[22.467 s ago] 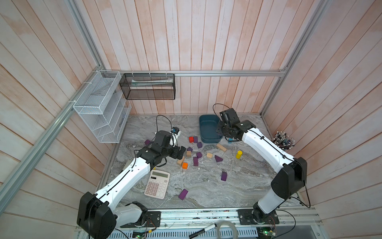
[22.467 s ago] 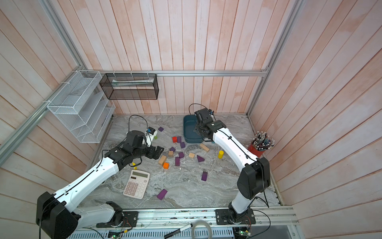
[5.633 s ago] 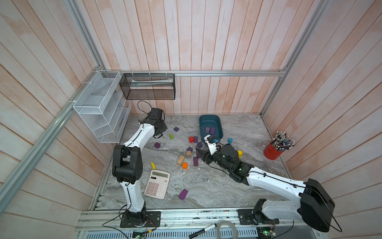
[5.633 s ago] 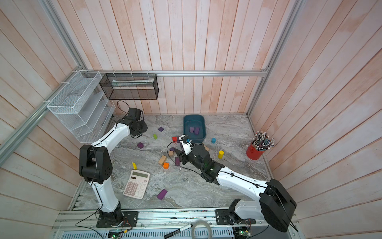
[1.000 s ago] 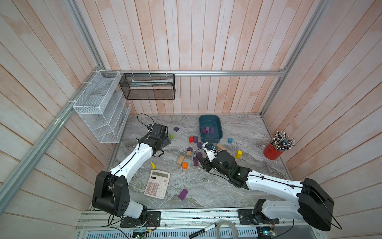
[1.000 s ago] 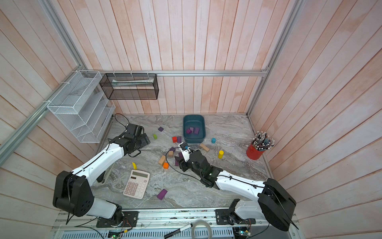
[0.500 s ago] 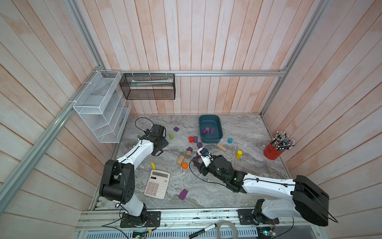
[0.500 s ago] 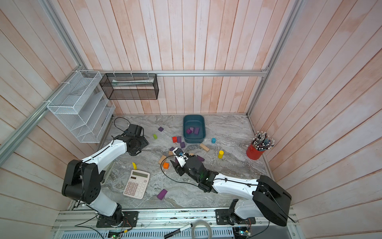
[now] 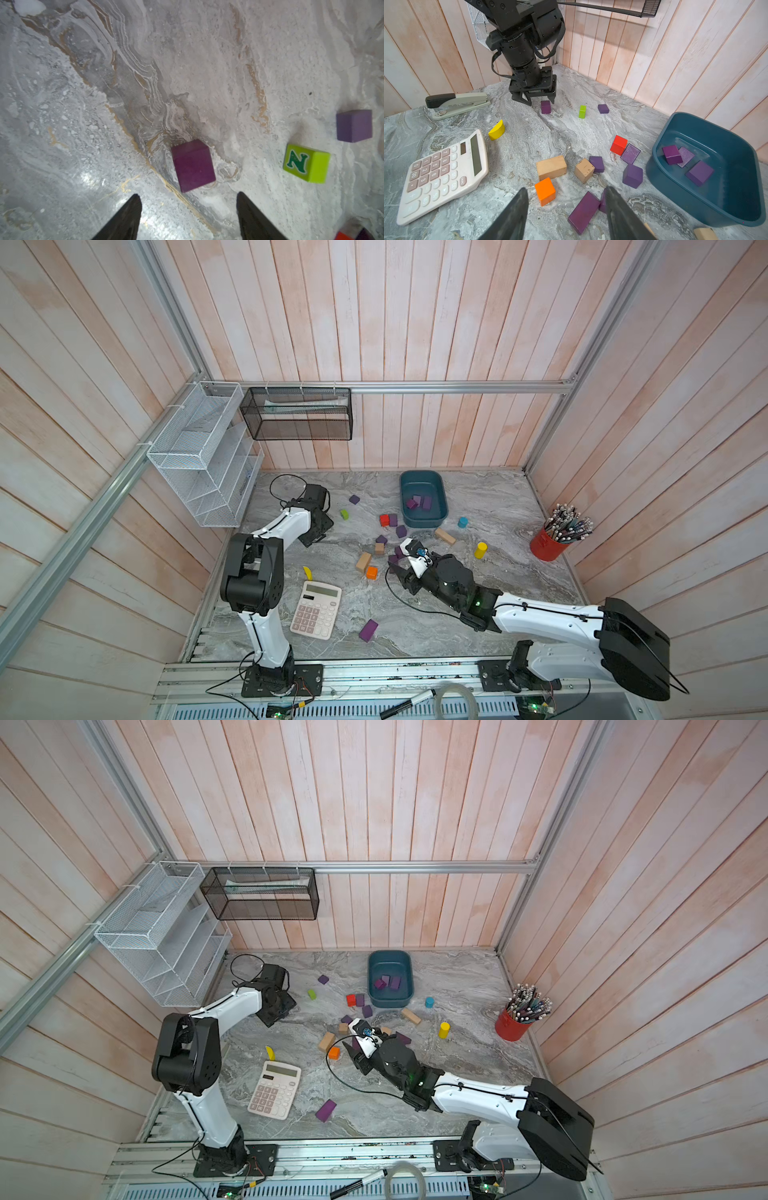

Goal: Pick purple bricks into the storage bin
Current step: Pick up the building block from the center of the board.

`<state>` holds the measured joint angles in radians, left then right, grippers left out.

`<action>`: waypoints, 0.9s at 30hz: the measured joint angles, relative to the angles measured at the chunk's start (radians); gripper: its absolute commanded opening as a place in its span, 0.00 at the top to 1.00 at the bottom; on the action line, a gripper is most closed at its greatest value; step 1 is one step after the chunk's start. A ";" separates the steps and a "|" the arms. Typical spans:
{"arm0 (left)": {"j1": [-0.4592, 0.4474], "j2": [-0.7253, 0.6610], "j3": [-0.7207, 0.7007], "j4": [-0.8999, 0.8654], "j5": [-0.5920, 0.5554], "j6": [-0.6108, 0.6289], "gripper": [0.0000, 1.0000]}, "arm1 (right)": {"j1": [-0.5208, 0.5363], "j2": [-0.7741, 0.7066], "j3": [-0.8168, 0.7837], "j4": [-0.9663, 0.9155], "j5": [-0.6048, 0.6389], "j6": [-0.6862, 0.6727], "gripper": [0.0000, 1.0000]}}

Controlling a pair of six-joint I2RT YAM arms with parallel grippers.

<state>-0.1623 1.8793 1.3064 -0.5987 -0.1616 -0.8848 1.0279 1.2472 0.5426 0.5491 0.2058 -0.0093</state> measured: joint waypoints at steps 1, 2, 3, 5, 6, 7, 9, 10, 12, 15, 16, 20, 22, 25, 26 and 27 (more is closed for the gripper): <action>0.000 0.013 0.015 -0.003 0.000 0.000 0.27 | 0.000 0.000 0.000 0.000 0.000 -0.002 0.39; 0.000 0.025 0.030 -0.007 -0.002 -0.002 0.27 | 0.000 0.000 0.000 0.000 0.000 -0.003 0.39; 0.000 0.035 0.043 -0.011 -0.004 -0.002 0.27 | 0.000 0.000 0.000 0.000 0.000 -0.003 0.39; 0.000 0.055 0.066 -0.015 -0.008 -0.003 0.28 | 0.000 0.000 0.000 0.000 0.000 -0.004 0.40; 0.000 0.064 0.074 -0.015 -0.013 -0.006 0.29 | 0.000 0.000 0.000 0.001 0.000 -0.006 0.40; 0.000 0.072 0.078 -0.016 -0.018 -0.009 0.29 | 0.001 0.000 0.000 0.001 0.000 -0.007 0.39; 0.000 0.084 0.079 -0.019 -0.029 -0.016 0.30 | 0.002 0.000 0.000 0.001 0.000 -0.010 0.39; 0.000 0.089 0.079 -0.023 -0.032 -0.019 0.31 | 0.002 0.000 0.000 0.001 0.000 -0.010 0.39; 0.000 0.097 0.079 -0.031 -0.042 -0.026 0.33 | 0.003 0.000 0.000 0.001 0.000 -0.011 0.40; 0.000 0.105 0.079 -0.037 -0.061 -0.035 0.35 | 0.004 0.000 0.000 0.001 0.000 -0.011 0.39; 0.000 0.107 0.079 -0.038 -0.065 -0.037 0.36 | 0.004 0.000 0.000 0.001 0.000 -0.011 0.39; 0.000 0.122 0.079 -0.038 -0.085 -0.045 0.42 | 0.004 0.000 0.000 0.001 0.000 -0.011 0.39; 0.000 0.133 0.079 -0.039 -0.091 -0.046 0.42 | 0.004 0.000 0.000 0.001 0.000 -0.010 0.39; 0.000 0.149 0.087 -0.041 -0.108 -0.047 0.45 | 0.004 0.000 0.000 0.001 0.000 -0.010 0.39; 0.000 0.153 0.092 -0.041 -0.109 -0.048 0.46 | 0.004 0.000 0.000 0.001 0.000 -0.010 0.39; 0.000 0.156 0.097 -0.041 -0.109 -0.047 0.47 | 0.004 0.000 0.000 0.001 0.000 -0.010 0.39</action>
<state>-0.1627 2.0354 1.4029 -0.6395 -0.2707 -0.9321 1.0317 1.2472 0.5426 0.5503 0.2062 -0.0196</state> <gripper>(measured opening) 0.543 0.606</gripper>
